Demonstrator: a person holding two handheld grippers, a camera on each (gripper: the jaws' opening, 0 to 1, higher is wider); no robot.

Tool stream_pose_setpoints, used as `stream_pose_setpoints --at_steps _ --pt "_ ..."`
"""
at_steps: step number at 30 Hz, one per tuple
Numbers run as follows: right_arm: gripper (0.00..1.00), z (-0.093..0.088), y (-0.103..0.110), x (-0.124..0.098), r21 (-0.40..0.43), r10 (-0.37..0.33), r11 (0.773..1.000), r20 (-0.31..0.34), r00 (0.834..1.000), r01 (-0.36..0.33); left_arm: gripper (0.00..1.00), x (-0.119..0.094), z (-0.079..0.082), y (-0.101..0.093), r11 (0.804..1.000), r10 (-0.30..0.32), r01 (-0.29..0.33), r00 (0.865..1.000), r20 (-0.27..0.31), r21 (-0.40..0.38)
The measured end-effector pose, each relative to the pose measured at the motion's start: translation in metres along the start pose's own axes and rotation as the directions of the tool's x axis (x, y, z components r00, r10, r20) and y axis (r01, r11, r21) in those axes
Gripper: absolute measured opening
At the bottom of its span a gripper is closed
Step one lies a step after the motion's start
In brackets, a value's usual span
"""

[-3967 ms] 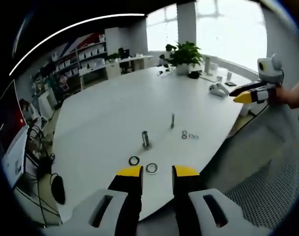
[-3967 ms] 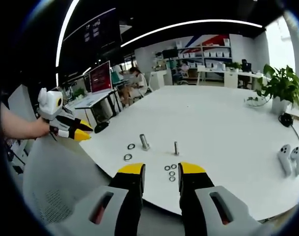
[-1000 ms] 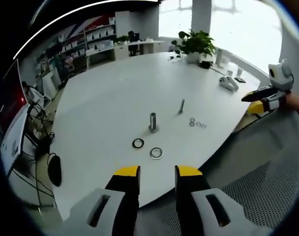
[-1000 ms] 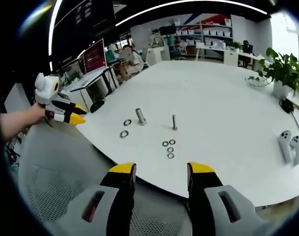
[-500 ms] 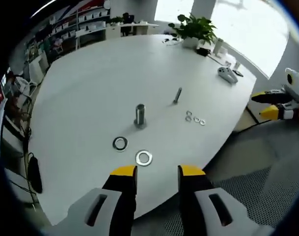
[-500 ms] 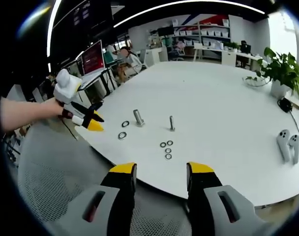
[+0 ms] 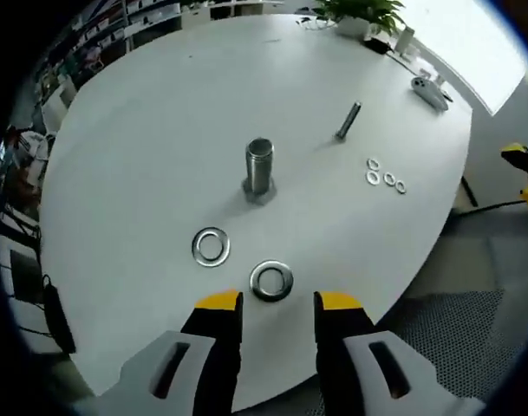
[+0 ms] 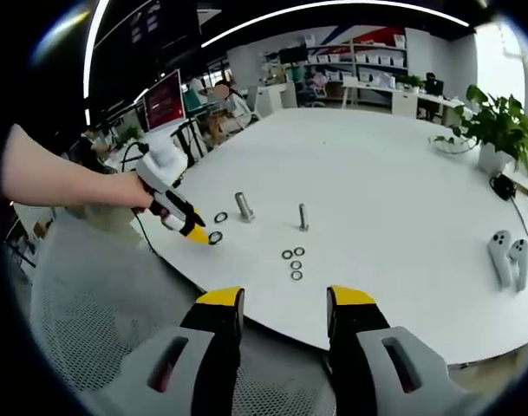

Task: Place the washer onto the threaded stud by aligning its center hole with the stud, sliding it down to the base, and recovering from edge contact or off-axis alignment until the washer reaches the visible bottom stop.

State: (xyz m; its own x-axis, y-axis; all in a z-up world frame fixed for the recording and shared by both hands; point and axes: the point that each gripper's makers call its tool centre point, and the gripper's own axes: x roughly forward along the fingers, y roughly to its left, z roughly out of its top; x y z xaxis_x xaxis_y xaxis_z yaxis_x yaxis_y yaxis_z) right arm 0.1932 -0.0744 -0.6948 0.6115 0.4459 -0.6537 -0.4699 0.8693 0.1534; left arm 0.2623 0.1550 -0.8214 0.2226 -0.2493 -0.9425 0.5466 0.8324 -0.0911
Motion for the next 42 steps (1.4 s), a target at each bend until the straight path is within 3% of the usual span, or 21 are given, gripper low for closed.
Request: stream_pose_setpoints --at_steps 5,8,16,21,25,29,38,42 --pt "0.4 0.001 -0.001 0.0 0.001 0.0 1.0 0.007 1.0 0.0 0.31 0.012 -0.004 0.0 1.0 0.016 -0.017 0.998 -0.056 -0.003" --pt "0.39 0.002 -0.001 -0.001 -0.001 0.0 1.0 0.011 1.0 0.0 0.34 0.014 -0.001 -0.001 0.999 0.027 -0.029 0.998 -0.054 -0.032" --pt "0.39 0.002 0.001 -0.001 -0.009 0.007 1.0 0.013 1.0 -0.007 0.27 0.018 -0.001 0.005 0.995 0.103 -0.102 0.989 -0.109 0.014" --pt "0.38 0.004 0.002 0.0 -0.015 0.014 1.0 0.017 1.0 -0.014 0.27 0.017 -0.001 0.006 0.995 0.096 -0.093 0.984 -0.151 0.026" --pt "0.37 0.003 0.002 0.0 -0.016 0.015 1.0 0.016 1.0 -0.015 0.28 0.019 0.0 0.005 0.992 0.094 -0.078 0.98 -0.177 0.098" --pt "0.37 0.003 0.002 0.0 -0.016 0.015 1.0 0.014 1.0 -0.014 0.28 0.019 0.0 0.006 0.993 0.09 -0.073 0.976 -0.197 0.091" --pt "0.36 0.003 0.002 0.0 -0.015 0.015 1.0 0.016 1.0 -0.014 0.22 0.018 0.0 0.009 0.992 0.094 -0.072 0.971 -0.221 0.105" --pt "0.36 0.003 0.002 0.0 -0.018 0.015 1.0 0.01 1.0 -0.015 0.21 0.018 0.0 0.009 0.991 0.104 -0.086 0.974 -0.199 0.098"
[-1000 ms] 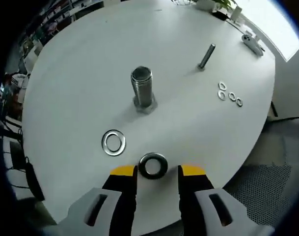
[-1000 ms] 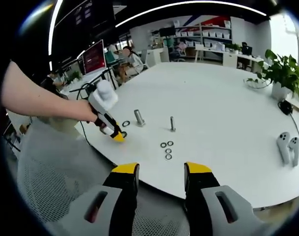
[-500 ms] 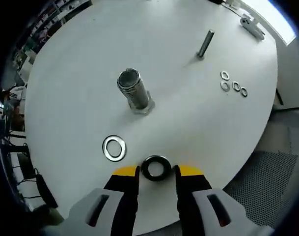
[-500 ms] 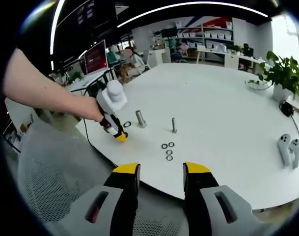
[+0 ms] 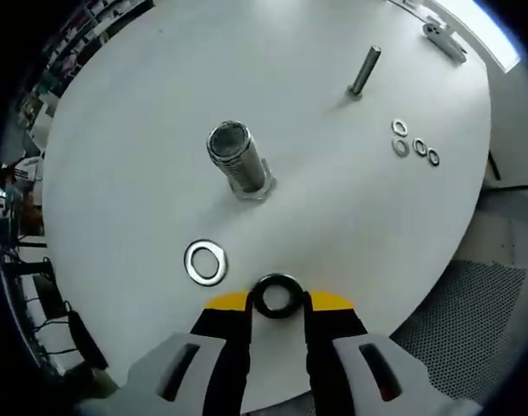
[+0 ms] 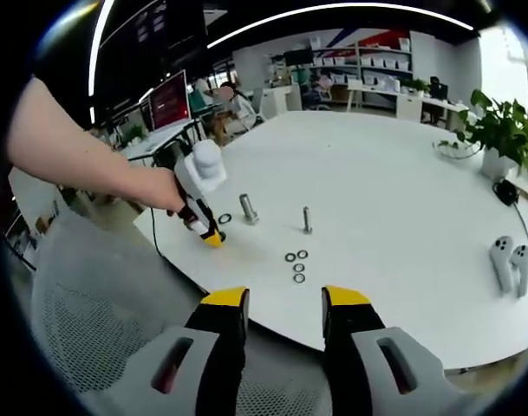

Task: Place the washer onto the threaded stud by aligning its center hole with the stud, sliding it down to the base, and recovering from edge contact or off-axis alignment until the washer reaches the visible bottom stop.

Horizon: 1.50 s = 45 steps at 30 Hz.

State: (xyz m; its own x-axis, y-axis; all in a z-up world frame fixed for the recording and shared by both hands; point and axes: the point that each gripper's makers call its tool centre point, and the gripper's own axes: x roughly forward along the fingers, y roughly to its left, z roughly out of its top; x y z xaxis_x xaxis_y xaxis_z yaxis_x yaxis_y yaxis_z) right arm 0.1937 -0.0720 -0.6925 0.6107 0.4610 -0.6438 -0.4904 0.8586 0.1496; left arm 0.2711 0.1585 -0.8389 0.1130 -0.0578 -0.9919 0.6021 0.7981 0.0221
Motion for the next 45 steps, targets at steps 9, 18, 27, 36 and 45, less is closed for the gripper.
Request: stream_pose_setpoints --at_steps 9,18,27,36,45 --pt "0.36 0.0 -0.001 0.0 0.003 -0.004 1.0 0.0 1.0 0.004 0.2 -0.001 -0.002 0.001 0.999 0.005 -0.001 0.997 0.074 -0.052" --pt "0.36 0.0 -0.002 0.0 0.006 -0.01 1.0 0.002 1.0 0.01 0.19 -0.002 -0.002 0.002 1.0 0.007 -0.005 0.996 0.085 -0.023" --pt "0.36 0.0 -0.003 -0.001 0.009 -0.014 1.0 0.002 1.0 0.014 0.19 -0.008 0.0 0.002 0.999 -0.011 0.015 0.994 0.107 -0.031" --pt "0.36 0.001 -0.003 -0.001 0.006 -0.013 1.0 0.003 1.0 0.013 0.19 -0.029 0.017 0.007 1.0 -0.014 0.017 0.985 0.175 -0.015" --pt "0.36 0.001 -0.003 -0.001 0.004 -0.011 1.0 0.007 1.0 0.011 0.19 -0.05 0.035 0.009 1.0 -0.023 0.02 0.974 0.224 0.019"
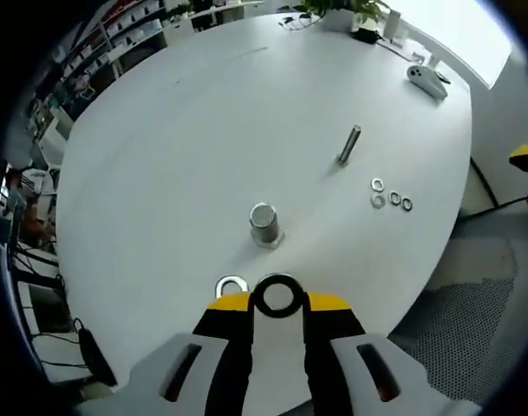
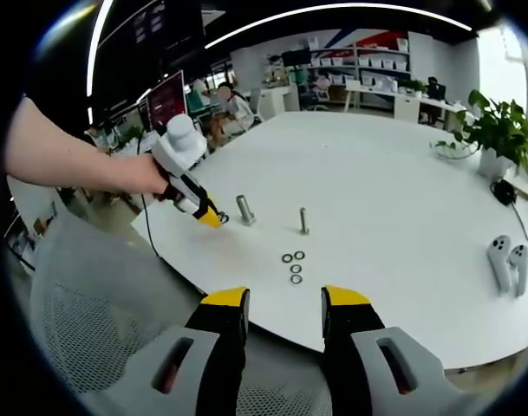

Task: Place the washer onto the threaded stud by aligning its center hole with the stud, sliding it down to the base, and recovering from edge contact or off-axis alignment until the washer reaches the visible bottom stop.

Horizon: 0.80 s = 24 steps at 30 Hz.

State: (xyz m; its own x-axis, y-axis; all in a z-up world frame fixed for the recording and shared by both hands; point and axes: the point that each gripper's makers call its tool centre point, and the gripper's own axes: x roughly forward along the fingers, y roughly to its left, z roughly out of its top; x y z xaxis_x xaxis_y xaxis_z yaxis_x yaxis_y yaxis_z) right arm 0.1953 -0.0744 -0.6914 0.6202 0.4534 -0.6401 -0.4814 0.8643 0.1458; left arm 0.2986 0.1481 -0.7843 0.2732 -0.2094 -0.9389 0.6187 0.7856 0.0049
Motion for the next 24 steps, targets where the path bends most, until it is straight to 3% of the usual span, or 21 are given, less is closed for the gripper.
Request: stream_pose_setpoints --at_steps 5,12,24 --pt "0.36 -0.001 0.0 0.0 -0.003 0.001 1.0 -0.004 1.0 -0.001 0.19 -0.007 0.009 0.002 1.0 0.001 -0.002 1.0 0.018 0.019" --pt "0.36 0.0 0.001 0.001 -0.006 0.003 1.0 -0.004 1.0 -0.003 0.19 -0.018 0.033 0.006 0.999 0.01 -0.013 0.998 0.06 0.05" --pt "0.36 -0.001 0.001 0.001 -0.006 0.003 1.0 -0.009 1.0 -0.003 0.19 -0.007 0.054 0.012 0.995 0.01 -0.013 1.0 0.028 0.102"
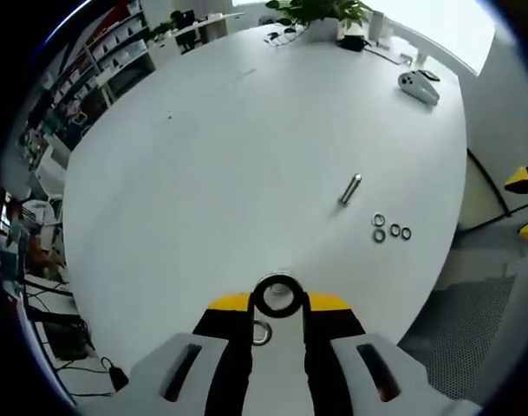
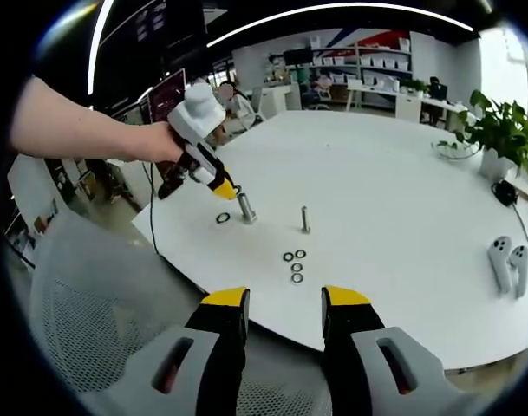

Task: Place the washer onto the threaded stud by aligning its center hole with the stud, sliding it down to the base, and recovering from edge contact or off-axis alignment until the washer reaches the visible bottom stop.

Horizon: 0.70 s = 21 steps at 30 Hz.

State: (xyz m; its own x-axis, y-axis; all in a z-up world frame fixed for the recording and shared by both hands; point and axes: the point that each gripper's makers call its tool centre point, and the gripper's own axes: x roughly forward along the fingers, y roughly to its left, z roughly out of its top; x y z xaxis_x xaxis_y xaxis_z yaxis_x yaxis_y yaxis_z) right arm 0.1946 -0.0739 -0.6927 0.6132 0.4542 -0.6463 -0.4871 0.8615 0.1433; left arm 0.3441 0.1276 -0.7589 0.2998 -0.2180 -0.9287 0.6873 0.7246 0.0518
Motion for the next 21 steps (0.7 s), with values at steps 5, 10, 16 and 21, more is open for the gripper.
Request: stream_pose_setpoints --at_steps 5,10,16,21 --pt "0.36 0.0 -0.001 0.0 0.0 -0.003 1.0 -0.002 1.0 0.003 0.19 0.004 0.001 -0.002 1.0 -0.008 0.008 1.0 -0.022 0.026" --pt "0.35 0.0 -0.001 0.0 0.002 -0.005 1.0 -0.002 1.0 0.005 0.19 0.008 0.001 -0.001 0.999 -0.012 0.014 0.999 -0.041 0.041" --pt "0.35 -0.001 -0.002 0.0 0.004 -0.01 1.0 -0.003 1.0 0.01 0.19 0.011 0.001 -0.002 0.999 -0.02 0.023 0.998 -0.051 0.046" --pt "0.35 -0.001 -0.003 0.0 0.007 -0.016 1.0 -0.005 1.0 0.016 0.19 0.015 0.001 -0.004 0.998 -0.029 0.032 0.998 -0.061 0.057"
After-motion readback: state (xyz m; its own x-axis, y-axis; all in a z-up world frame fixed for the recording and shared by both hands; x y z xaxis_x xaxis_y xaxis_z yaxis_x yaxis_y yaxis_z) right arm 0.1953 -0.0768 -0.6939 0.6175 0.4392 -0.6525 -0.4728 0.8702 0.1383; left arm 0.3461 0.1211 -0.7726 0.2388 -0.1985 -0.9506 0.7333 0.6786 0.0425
